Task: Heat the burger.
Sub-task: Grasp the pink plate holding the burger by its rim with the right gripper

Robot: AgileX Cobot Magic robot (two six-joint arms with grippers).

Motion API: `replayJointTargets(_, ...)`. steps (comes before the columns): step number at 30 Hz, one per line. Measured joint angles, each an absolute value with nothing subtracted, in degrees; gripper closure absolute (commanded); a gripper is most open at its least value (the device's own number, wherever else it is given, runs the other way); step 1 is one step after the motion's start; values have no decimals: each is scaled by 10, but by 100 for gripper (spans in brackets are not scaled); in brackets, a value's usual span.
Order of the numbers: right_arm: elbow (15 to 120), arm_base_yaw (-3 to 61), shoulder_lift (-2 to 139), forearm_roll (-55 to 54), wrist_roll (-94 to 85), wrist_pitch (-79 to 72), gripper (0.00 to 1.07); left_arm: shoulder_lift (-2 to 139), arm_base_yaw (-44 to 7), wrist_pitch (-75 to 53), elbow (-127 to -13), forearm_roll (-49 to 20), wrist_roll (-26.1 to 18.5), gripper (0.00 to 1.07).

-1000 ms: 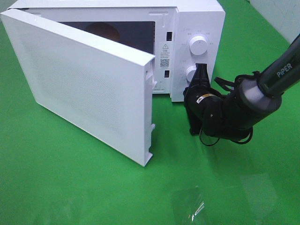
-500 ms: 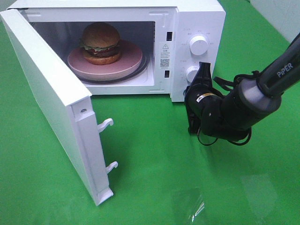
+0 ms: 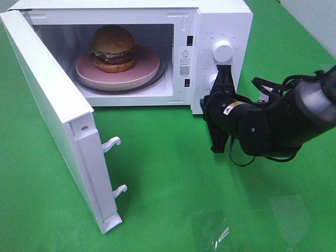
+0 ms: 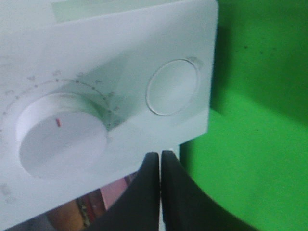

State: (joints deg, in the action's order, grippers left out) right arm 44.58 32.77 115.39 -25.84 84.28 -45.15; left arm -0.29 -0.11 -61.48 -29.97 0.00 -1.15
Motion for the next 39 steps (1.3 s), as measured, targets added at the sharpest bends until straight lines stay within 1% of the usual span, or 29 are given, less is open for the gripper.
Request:
replayJointTargets(5,422,328,1126,-243,811,-412,107,-3,-1,-615,-300,0,-11,9)
replayJointTargets(10,413,327,1079,-217,724,-351,107,-3,-1,-615,-300,0,-11,9)
replayJointTargets(11,413,321,1061,-195,686,-321,107,-3,-1,-615,-300,0,-11,9)
replayJointTargets(12,413,321,1061,-195,686,-321,107,-3,-1,-615,-300,0,-11,9)
replayJointTargets(14,413,301,1028,-150,612,-252,107,-3,-1,-615,-300,0,-11,9)
replayJointTargets(17,413,296,1022,-138,597,-238,107,-3,-1,-615,-300,0,-11,9)
replayJointTargets(20,413,280,999,-101,539,-176,107,-3,-1,-615,-300,0,-11,9)
replayJointTargets(21,413,280,999,-101,539,-176,107,-3,-1,-615,-300,0,-11,9)
replayJointTargets(23,413,272,979,-68,483,-112,106,-3,-1,-615,-300,0,-11,9)
replayJointTargets(26,415,271,975,-59,471,-96,106,-3,-1,-615,-300,0,-11,9)
replayJointTargets(28,445,268,967,-19,402,0,105,-3,-1,-615,-300,0,-11,9)
replayJointTargets(29,445,268,967,-19,402,0,105,-3,-1,-615,-300,0,-11,9)
replayJointTargets(30,465,268,965,0,363,52,105,-3,-1,-615,-300,0,-11,9)
replayJointTargets(33,480,268,965,8,333,84,105,-3,-1,-615,-300,0,-11,9)
replayJointTargets(35,522,268,965,19,218,175,105,-3,-1,-615,-300,0,-11,9)
replayJointTargets(36,522,268,965,19,218,175,105,-3,-1,-615,-300,0,-11,9)
replayJointTargets(37,541,268,965,19,150,215,105,-3,-1,-615,-300,0,-11,9)
replayJointTargets(38,541,268,965,19,150,215,105,-3,-1,-615,-300,0,-11,9)
replayJointTargets(39,551,268,965,19,111,234,104,-3,-1,-615,-300,0,-11,9)
